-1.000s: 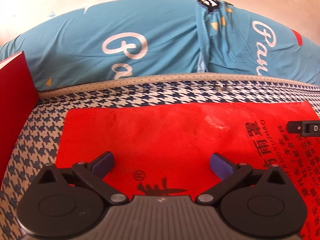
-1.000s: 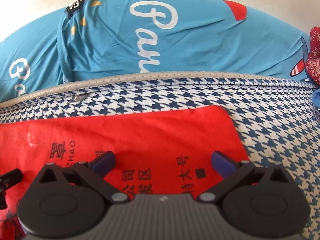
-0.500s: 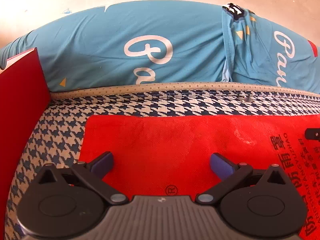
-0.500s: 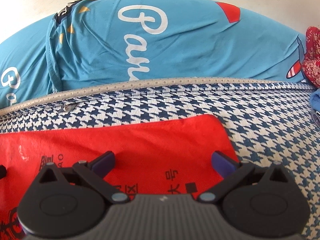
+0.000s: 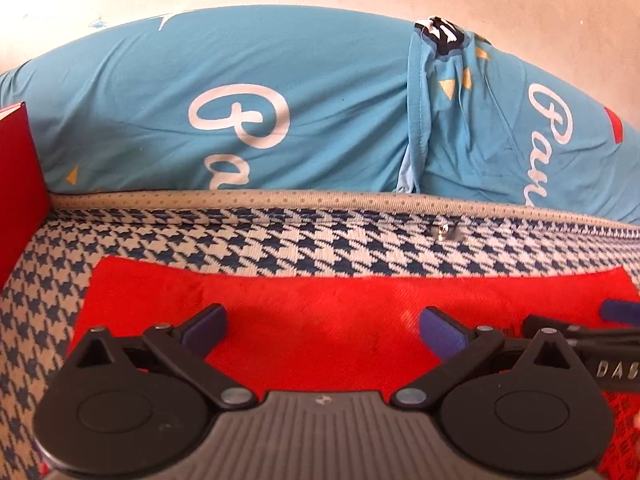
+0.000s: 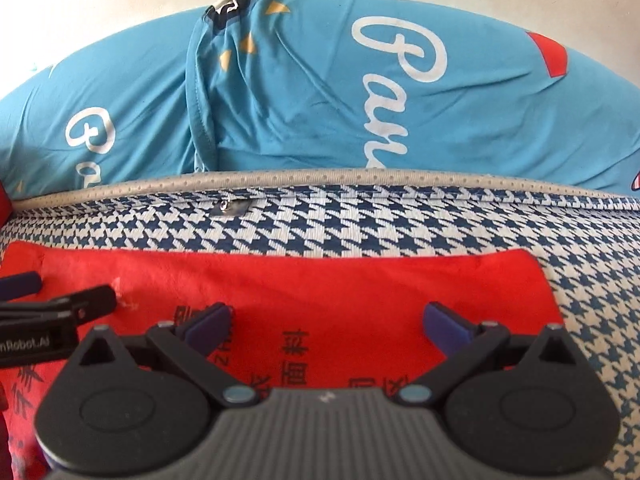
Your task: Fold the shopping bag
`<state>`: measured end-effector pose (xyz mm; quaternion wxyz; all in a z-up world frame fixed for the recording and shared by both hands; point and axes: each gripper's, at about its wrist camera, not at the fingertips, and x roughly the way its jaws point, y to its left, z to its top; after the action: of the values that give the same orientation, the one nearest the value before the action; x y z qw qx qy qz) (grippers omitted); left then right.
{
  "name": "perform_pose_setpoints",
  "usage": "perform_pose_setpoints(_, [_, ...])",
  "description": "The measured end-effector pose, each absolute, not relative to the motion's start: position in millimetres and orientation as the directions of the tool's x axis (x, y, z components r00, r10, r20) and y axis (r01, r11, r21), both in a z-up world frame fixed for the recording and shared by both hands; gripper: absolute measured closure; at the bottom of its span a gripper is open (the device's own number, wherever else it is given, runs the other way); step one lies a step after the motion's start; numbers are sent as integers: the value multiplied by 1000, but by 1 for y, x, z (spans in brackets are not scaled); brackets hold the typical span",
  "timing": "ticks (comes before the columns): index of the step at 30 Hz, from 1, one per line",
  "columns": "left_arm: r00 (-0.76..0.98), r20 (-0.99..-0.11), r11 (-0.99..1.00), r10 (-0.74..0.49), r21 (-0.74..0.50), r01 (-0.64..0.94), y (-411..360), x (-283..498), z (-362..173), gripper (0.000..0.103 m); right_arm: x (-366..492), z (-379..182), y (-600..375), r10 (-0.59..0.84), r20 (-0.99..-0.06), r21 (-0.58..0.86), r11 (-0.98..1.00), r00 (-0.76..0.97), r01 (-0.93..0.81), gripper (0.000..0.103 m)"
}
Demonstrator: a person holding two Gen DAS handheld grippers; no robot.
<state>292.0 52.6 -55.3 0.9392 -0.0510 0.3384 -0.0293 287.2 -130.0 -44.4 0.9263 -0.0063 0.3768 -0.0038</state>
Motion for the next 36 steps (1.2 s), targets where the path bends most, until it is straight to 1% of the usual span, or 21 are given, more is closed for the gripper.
perform_pose_setpoints(4, [777,-624,995,-80,-100,22,48,299,-59,0,291,-48,-125,-42,-693,-42,999,719,18,0])
perform_pose_setpoints(8, [786,-615,998,-61,-46,41,42,299,-65,0,292,-49,-128,-60,-685,-40,998,726,44,0])
perform_pose_setpoints(17, [782,-620,998,-68,-30,63,42,297,-65,0,295,-47,-150,-127,-682,-44,990,720,133,0])
perform_pose_setpoints(26, [786,-616,999,-51,-23,47,68,288,-69,0,296,-45,-170,-156,-695,-39,983,702,180,0])
perform_pose_setpoints(29, [787,-615,999,-44,-4,53,76,280,-69,0,294,-46,-175,-164,-699,-37,980,696,193,0])
perform_pose_setpoints(36, [775,-631,1000,6,12,2,91,266,-66,0,285,-43,-187,-189,-715,-35,971,673,236,0])
